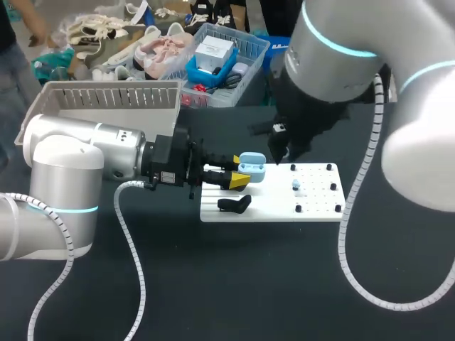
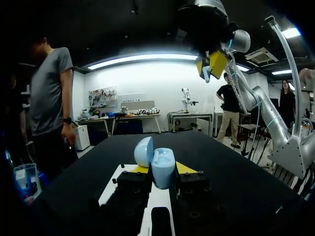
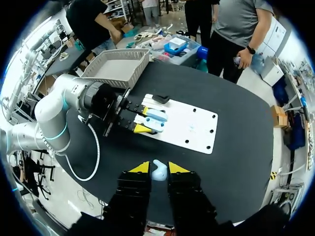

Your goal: Pick up each earbud case from the left stands, insert the matching earbuds, close the lid, and place the case in the box.

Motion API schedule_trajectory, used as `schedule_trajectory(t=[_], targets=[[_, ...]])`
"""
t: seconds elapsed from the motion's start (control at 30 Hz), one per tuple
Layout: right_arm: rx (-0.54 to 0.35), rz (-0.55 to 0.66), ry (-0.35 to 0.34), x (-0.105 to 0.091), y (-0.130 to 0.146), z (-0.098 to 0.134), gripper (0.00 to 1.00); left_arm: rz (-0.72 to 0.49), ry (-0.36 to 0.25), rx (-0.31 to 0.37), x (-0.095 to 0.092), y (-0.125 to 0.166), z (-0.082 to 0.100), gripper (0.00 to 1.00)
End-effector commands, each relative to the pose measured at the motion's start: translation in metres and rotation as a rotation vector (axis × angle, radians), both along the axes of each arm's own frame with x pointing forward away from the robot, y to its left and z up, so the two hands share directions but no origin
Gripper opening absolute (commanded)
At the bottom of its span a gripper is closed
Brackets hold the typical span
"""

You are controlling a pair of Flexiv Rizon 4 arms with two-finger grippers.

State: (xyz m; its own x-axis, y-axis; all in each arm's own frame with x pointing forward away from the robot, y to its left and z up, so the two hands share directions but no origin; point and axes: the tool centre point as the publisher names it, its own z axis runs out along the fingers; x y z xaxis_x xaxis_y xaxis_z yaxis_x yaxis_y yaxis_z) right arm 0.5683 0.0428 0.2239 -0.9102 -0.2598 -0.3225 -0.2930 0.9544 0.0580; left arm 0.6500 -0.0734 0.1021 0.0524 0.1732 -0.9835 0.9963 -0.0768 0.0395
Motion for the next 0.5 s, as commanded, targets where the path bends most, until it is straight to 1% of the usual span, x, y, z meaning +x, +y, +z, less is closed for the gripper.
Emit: schedule_trajectory(t=[0.03,0.1,0.27,0.37,0.5], targets=[[-0.06,-0.018,0.086,0.012,0.02,-0.008,0.0,0.005,-0.002,0.0,-0.001,0.0,0.0,0.0],[-0.078,-0.028,0.109,0.015,0.024,-0.012,0.0,0.005,-0.002,0.0,-0.001,0.0,0.0,0.0],[-0.139,-0.038,0.131,0.022,0.026,-0.022,0.0,0.005,-0.002,0.0,-0.001,0.0,0.0,0.0],[-0.155,-0.052,0.147,0.026,0.023,-0.029,0.0,0.005,-0.002,0.0,-0.001,0.0,0.0,0.0],[-0.162,-0.061,0.143,0.029,0.021,-0.032,0.0,0.005,-0.002,0.0,-0.001,0.0,0.0,0.0]])
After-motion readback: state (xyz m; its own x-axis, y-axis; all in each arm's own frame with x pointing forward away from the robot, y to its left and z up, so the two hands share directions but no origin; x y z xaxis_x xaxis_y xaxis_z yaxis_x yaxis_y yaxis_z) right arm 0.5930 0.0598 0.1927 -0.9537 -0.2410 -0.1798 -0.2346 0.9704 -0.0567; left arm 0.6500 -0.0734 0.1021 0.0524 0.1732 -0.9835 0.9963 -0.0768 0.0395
